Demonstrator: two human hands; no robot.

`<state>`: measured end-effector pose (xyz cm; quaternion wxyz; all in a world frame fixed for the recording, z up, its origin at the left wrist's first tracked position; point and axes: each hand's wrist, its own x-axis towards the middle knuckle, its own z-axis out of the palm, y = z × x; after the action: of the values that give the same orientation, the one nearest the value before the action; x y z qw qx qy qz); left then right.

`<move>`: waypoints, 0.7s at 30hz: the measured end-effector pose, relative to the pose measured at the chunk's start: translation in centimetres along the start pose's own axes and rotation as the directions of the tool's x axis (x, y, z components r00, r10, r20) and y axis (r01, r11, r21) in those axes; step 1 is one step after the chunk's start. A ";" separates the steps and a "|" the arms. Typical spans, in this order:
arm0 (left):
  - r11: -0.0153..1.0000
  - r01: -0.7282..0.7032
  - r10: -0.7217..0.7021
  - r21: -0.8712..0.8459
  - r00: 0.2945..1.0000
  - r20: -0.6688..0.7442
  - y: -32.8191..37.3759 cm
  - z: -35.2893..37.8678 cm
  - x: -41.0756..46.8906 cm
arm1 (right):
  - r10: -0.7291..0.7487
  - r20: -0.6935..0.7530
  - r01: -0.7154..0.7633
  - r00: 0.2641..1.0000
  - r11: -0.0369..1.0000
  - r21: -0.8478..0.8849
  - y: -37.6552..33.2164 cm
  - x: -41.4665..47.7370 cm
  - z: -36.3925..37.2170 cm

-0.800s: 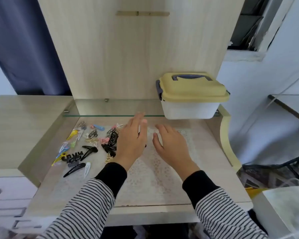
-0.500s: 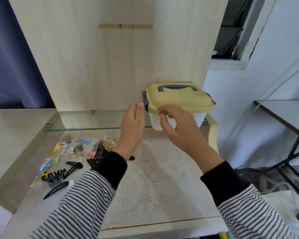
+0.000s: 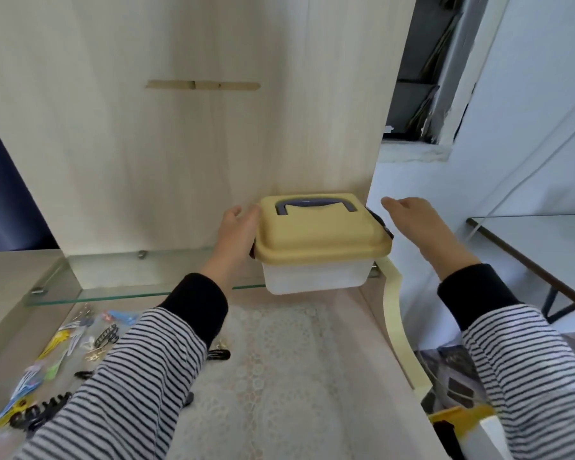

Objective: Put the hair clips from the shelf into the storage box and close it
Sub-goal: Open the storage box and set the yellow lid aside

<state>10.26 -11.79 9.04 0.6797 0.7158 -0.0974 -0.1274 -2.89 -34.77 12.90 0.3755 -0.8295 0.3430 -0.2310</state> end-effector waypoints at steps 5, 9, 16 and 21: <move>0.994 0.070 -0.067 -0.085 0.997 0.039 -0.3 0.6 0.7 | 0.144 0.178 -0.181 0.973 0.961 0.209 1.2 1.3 1.3; 0.986 0.084 -0.079 -0.144 0.996 0.036 -0.8 0.8 1.7 | 0.169 0.232 -0.244 0.958 0.906 0.347 1.6 2.0 2.2; 0.973 0.074 -0.076 -0.217 0.997 0.000 -1.1 0.8 1.7 | 0.190 0.199 -0.265 0.961 0.832 0.487 1.7 1.7 2.8; 0.978 0.046 -0.053 -0.201 0.998 -0.030 -1.2 0.8 1.2 | 0.208 0.177 -0.268 0.962 0.841 0.470 1.5 1.2 2.9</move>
<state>11.13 -12.91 7.70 0.7465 0.6480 -0.0542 -0.1410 -0.83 -35.02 10.07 0.6186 -0.6704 0.3507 -0.2120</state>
